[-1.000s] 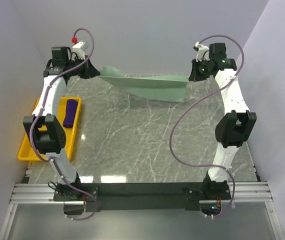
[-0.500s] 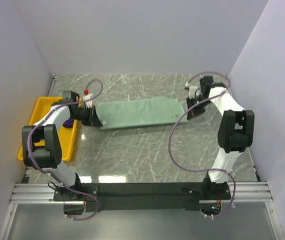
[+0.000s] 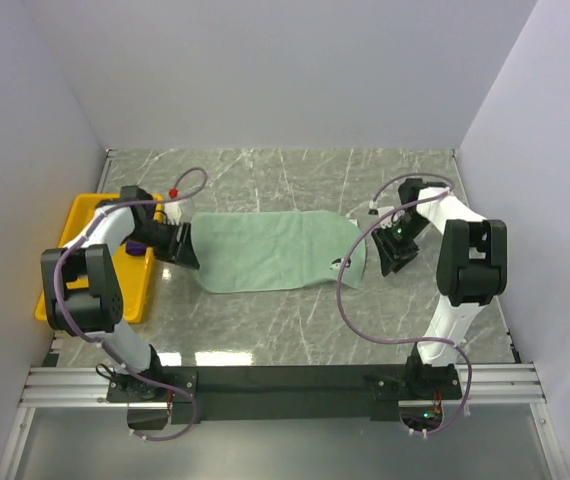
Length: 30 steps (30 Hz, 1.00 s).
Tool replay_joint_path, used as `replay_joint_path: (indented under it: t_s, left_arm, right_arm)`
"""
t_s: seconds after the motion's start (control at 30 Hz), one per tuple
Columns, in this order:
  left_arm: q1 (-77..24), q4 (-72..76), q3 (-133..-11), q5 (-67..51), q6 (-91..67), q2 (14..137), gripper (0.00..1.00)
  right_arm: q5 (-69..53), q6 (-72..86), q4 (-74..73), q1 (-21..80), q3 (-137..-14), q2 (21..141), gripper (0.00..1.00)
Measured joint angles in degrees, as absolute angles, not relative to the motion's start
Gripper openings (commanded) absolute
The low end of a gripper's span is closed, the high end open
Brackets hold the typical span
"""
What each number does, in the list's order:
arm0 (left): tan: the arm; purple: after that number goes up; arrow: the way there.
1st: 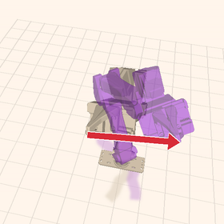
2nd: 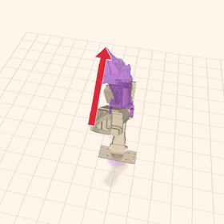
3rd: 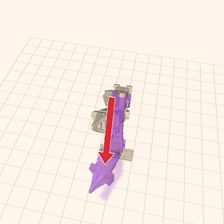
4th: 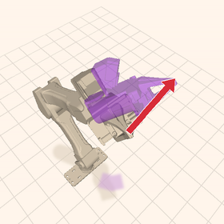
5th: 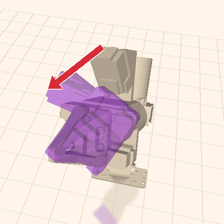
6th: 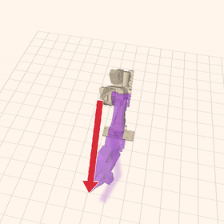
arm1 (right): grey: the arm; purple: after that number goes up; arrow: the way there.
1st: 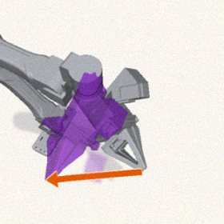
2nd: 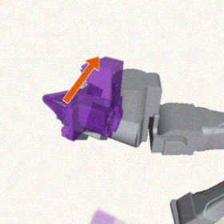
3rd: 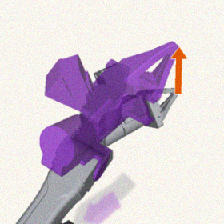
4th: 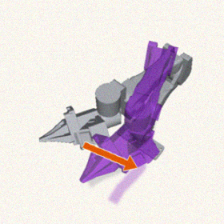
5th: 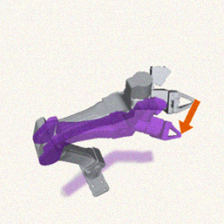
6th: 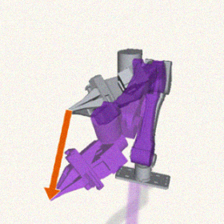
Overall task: Roll the towels
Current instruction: Flatten the towel
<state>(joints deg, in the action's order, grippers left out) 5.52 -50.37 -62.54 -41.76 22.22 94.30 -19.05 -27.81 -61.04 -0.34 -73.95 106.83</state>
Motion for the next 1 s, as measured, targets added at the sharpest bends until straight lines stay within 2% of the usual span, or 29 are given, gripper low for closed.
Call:
replay_joint_path:
  t_s: [0.07, 0.17, 0.3, 0.47, 0.67, 0.8, 1.0]
  left_arm:
    - [7.4, -53.2, -65.4, -41.4, 24.9, 94.9, 0.60]
    - [9.9, -55.4, -72.4, -40.4, 26.6, 95.8, 0.59]
    - [10.1, -52.7, -82.1, -38.5, 25.8, 98.2, 0.52]
    - [7.9, -47.8, -88.7, -33.6, 23.1, 104.7, 0.51]
    - [6.7, -44.9, -92.2, -28.4, 20.3, 113.2, 0.56]
    - [6.7, -44.7, -92.9, -26.7, 19.7, 115.0, 0.57]
    - [6.5, -43.9, -93.4, -26.0, 19.1, 115.1, 0.58]
  right_arm:
    - [-18.1, -28.4, -62.4, -1.0, -76.5, 106.8, 0.50]
    - [-17.3, -27.9, -62.7, -1.5, -83.9, 107.0, 0.44]
    - [-16.0, -24.6, -60.5, -1.5, -97.6, 109.7, 0.31]
    - [-12.2, -20.3, -57.0, -0.5, -111.9, 119.9, 0.29]
    - [-7.8, -17.7, -56.2, 3.9, -117.0, 130.5, 0.41]
    - [-6.8, -17.1, -56.1, 7.6, -115.9, 131.8, 0.47]
    - [-8.6, -17.0, -55.3, 11.5, -113.2, 131.6, 0.50]
